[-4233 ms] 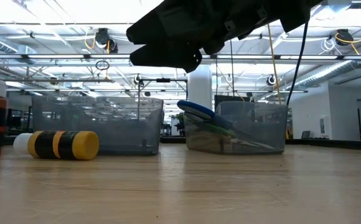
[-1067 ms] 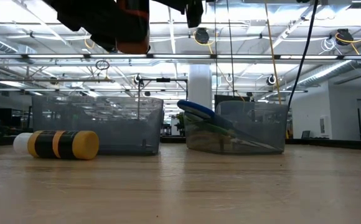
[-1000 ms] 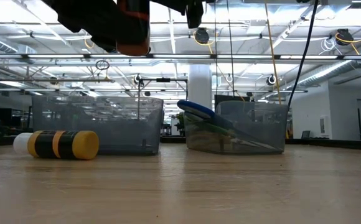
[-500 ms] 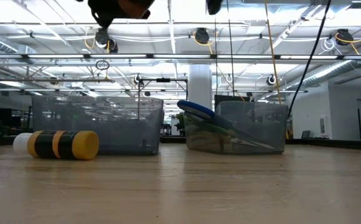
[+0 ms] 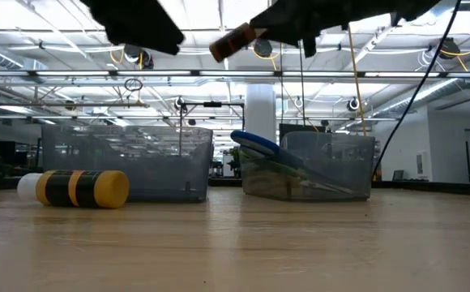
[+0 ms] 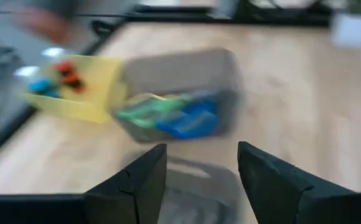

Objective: Pick & Place Paint Supplies
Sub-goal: Put the brown paint bottle into the yellow bin, then put the yellow paint bottle into the yellow bin

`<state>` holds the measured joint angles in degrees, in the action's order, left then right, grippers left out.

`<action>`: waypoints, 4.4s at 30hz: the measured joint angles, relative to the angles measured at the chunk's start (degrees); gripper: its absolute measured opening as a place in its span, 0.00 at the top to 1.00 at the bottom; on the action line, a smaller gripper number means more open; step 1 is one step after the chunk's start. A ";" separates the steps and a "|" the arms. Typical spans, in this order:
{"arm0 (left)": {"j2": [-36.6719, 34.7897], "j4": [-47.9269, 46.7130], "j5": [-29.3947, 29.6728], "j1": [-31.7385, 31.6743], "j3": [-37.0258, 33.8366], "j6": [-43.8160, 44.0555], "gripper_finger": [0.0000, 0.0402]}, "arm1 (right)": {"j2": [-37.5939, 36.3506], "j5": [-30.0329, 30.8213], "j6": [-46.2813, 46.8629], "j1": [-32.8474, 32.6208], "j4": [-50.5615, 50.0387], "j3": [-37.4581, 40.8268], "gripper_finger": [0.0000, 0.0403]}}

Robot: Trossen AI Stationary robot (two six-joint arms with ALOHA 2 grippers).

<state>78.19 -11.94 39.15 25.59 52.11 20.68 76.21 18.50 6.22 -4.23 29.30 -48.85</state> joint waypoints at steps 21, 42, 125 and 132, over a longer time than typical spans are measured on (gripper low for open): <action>0.14 -0.18 -0.43 -5.93 -7.03 4.54 0.48 | 4.33 -9.76 -1.56 26.37 -60.55 -25.44 0.74; 0.16 0.17 -3.60 -7.57 -8.45 6.83 0.48 | 20.81 -17.06 -2.61 33.66 -64.78 -25.52 0.74; 15.85 -29.95 -27.32 11.29 7.13 18.61 0.49 | 0.83 -5.05 -5.21 -15.08 -15.90 -5.01 0.39; 15.77 -59.95 -29.72 15.73 11.28 18.86 0.49 | 0.83 -5.05 -5.42 -14.97 -5.22 1.08 0.39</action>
<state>93.95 -71.89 9.44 41.33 63.39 39.53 77.03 13.45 0.81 -19.20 24.07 -47.76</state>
